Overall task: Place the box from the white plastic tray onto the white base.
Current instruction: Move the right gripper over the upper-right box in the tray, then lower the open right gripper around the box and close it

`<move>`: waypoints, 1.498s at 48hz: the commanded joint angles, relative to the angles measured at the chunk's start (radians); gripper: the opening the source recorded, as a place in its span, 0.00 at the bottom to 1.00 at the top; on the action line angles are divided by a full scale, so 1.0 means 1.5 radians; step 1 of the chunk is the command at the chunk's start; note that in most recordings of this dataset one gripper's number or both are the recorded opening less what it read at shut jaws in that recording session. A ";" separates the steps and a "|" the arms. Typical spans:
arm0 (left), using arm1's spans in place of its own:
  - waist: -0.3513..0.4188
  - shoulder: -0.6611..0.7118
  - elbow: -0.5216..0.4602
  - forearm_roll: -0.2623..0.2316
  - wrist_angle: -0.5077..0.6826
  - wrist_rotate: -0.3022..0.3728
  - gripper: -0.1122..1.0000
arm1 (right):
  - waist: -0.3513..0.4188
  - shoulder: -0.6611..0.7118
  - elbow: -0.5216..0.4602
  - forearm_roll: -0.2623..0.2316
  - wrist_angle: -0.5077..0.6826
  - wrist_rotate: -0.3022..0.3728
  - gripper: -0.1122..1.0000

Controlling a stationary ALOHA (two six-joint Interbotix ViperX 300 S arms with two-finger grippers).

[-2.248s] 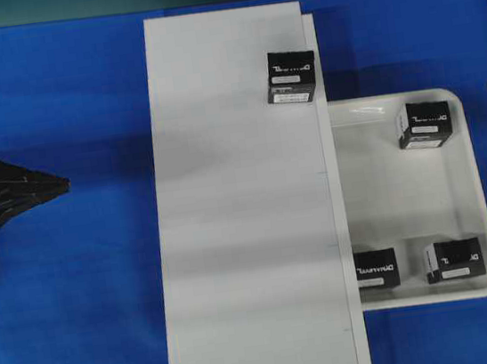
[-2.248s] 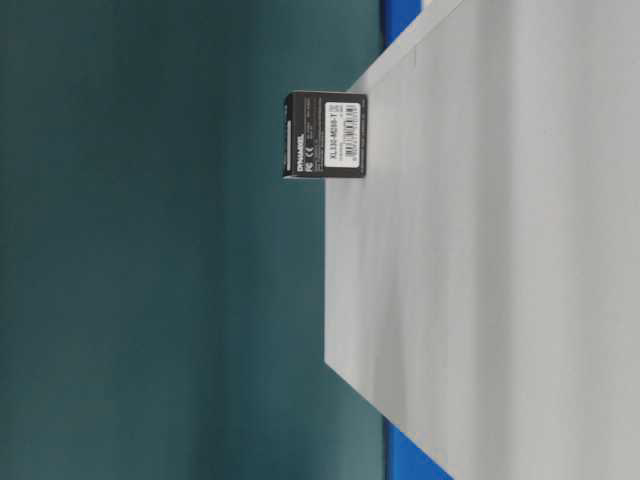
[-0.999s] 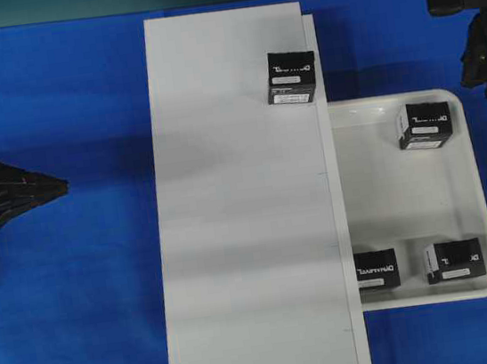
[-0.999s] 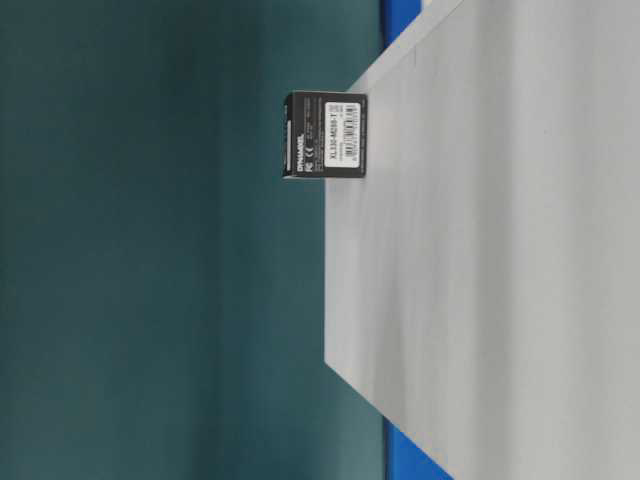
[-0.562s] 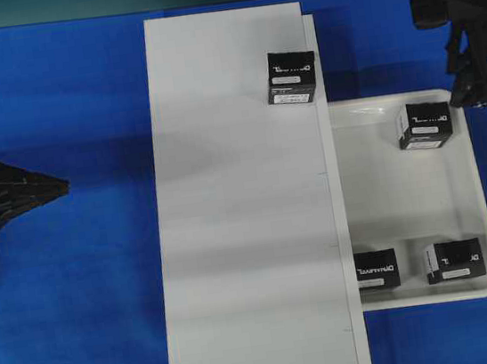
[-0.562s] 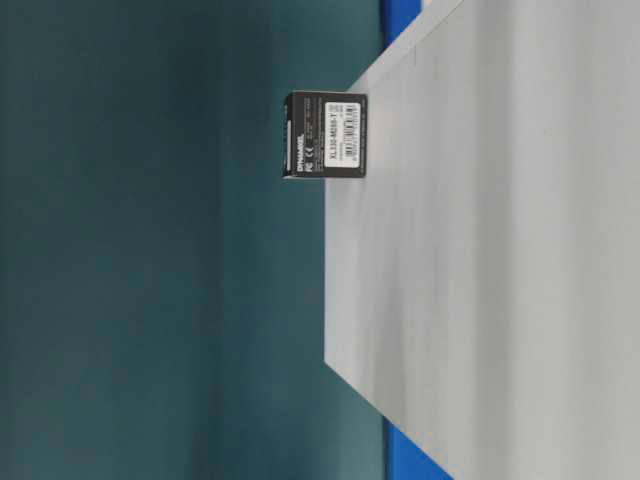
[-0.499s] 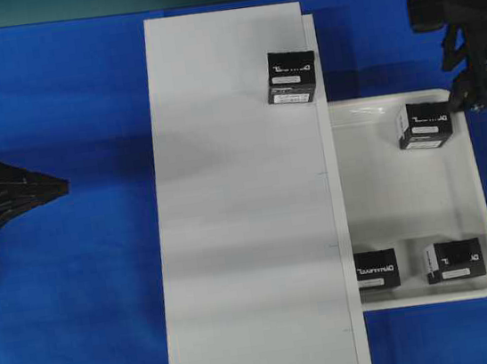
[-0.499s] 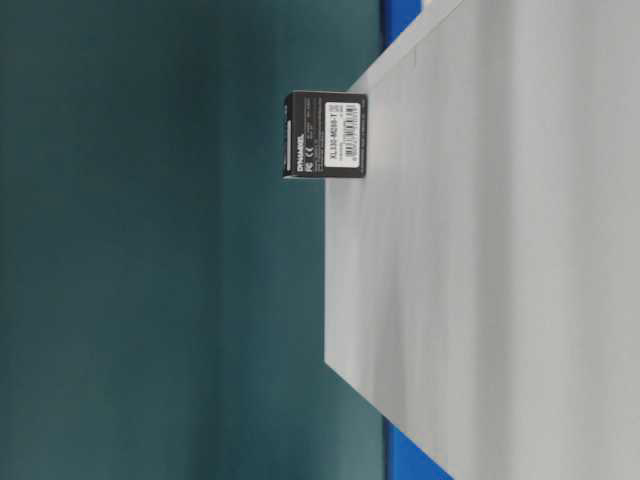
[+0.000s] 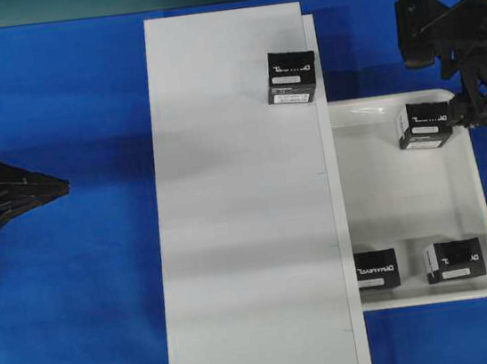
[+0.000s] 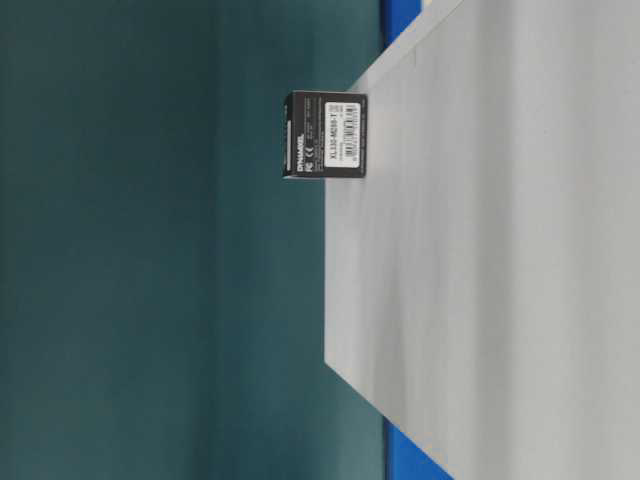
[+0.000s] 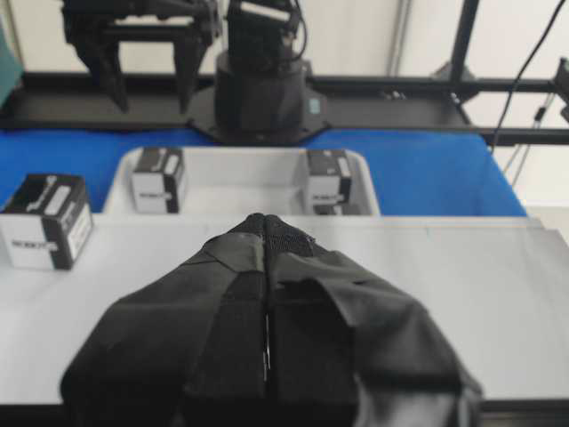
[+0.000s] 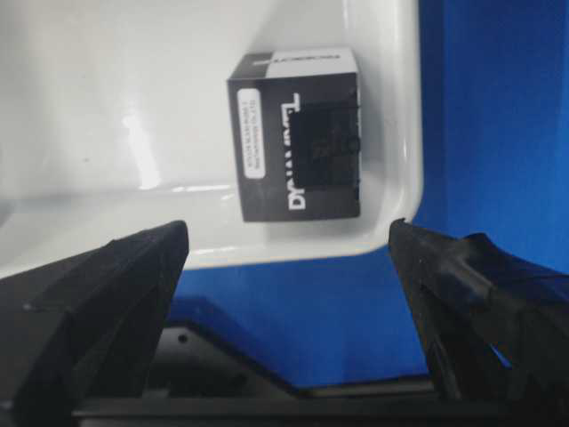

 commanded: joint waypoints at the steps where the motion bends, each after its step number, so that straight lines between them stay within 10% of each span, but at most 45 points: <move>1: 0.000 0.005 -0.018 0.001 -0.004 -0.001 0.04 | 0.015 0.003 0.015 0.001 -0.020 0.003 1.00; 72: -0.001 0.004 -0.026 0.001 0.007 -0.001 0.04 | 0.032 0.083 0.077 -0.018 -0.175 0.018 1.00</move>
